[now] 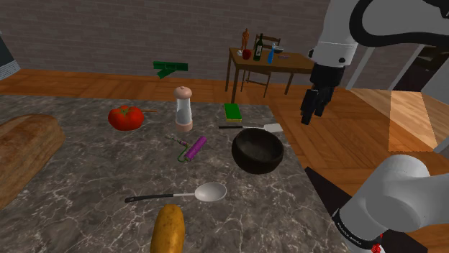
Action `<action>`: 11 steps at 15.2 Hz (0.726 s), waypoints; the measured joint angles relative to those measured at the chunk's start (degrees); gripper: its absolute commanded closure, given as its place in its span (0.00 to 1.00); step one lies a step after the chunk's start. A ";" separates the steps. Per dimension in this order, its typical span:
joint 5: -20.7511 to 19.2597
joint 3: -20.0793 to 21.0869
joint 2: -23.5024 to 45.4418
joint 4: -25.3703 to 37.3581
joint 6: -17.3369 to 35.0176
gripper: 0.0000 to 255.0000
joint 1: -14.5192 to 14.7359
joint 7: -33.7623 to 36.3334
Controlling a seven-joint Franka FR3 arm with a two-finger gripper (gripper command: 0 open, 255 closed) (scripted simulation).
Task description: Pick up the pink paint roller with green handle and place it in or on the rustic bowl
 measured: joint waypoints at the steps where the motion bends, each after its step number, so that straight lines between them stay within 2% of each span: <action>1: 0.00 0.00 0.00 0.00 0.00 0.00 0.00 0.00; 4: 0.66 1.40 3.94 1.42 2.52 0.00 0.70 0.43; 11: 1.60 5.80 18.32 7.39 10.97 0.00 2.48 1.82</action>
